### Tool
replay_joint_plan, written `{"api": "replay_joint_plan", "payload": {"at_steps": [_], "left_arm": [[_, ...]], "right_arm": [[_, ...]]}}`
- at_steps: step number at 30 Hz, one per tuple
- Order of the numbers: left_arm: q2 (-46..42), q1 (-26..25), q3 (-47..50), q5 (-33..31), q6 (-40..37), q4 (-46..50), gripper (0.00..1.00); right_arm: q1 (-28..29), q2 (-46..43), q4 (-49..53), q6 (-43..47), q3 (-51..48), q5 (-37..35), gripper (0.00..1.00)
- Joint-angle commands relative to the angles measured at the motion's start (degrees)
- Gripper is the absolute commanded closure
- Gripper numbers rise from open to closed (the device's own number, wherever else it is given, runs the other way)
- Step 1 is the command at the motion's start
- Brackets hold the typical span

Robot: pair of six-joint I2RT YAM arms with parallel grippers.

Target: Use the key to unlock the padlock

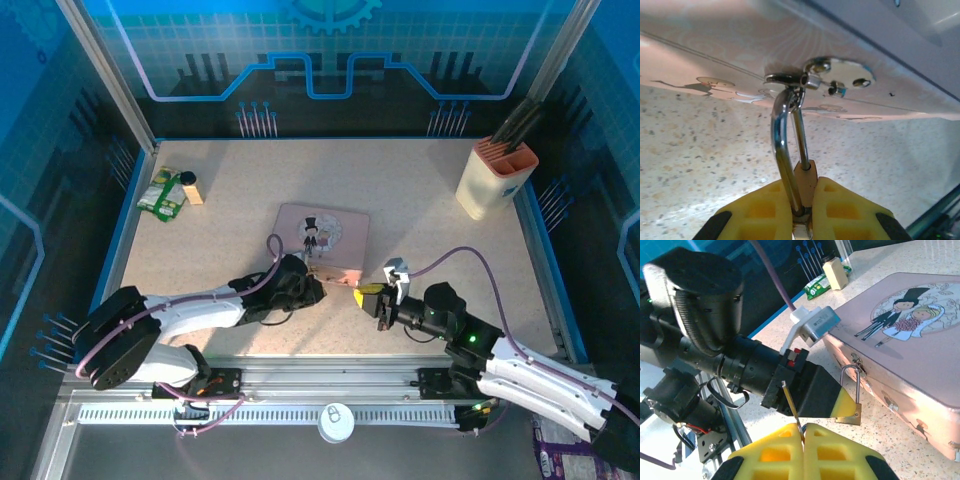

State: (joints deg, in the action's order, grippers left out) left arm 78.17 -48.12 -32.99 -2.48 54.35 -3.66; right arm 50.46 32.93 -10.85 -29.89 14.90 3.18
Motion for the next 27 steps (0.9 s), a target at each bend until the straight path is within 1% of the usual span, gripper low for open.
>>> {"api": "replay_joint_plan", "payload": {"at_steps": [1, 2, 5, 8, 11, 15, 17, 19, 23, 27], "left_arm": [[0.64, -0.13, -2.70, 2.70, -7.58, 1.82, 0.95], [0.82, -0.13, -2.65, 3.00, -8.12, 1.82, 0.93], [0.81, -0.14, -2.45, 4.62, -10.19, 1.55, 0.83], [-1.53, -0.15, -0.92, 5.16, -12.04, 0.51, 0.74], [-6.19, -0.15, 0.51, 4.47, -16.11, 1.37, 0.66], [-15.12, -0.18, 2.86, 4.94, -26.04, 1.00, 0.55], [-19.96, -0.22, 5.12, 8.13, -30.75, -2.62, 0.45], [-24.46, -0.27, 7.03, 12.82, -34.57, -6.43, 0.39], [-28.43, -0.24, 7.82, 18.21, -38.15, -10.06, 0.38], [-27.49, -0.23, 7.69, 22.90, -38.38, -13.12, 0.40]], "right_arm": [[-0.17, 0.09, 2.24, 5.67, 3.26, 2.55, 1.00], [-0.20, 0.12, 2.56, 5.95, 3.46, 2.74, 1.00], [-0.26, 0.93, 4.01, 6.84, 4.15, 3.32, 1.00], [-0.25, 2.58, 5.97, 7.87, 5.39, 3.74, 1.00], [-0.20, 3.66, 7.21, 8.62, 6.34, 4.53, 1.00], [-0.23, 5.57, 9.19, 9.33, 7.79, 5.31, 1.00], [-0.10, 7.09, 9.46, 9.50, 8.54, 6.16, 1.00], [0.05, 8.76, 9.23, 9.42, 9.13, 7.54, 1.00], [1.32, 10.13, 8.17, 9.42, 9.75, 8.07, 1.00], [2.33, 10.79, 7.33, 9.48, 9.83, 8.29, 1.00]]}}
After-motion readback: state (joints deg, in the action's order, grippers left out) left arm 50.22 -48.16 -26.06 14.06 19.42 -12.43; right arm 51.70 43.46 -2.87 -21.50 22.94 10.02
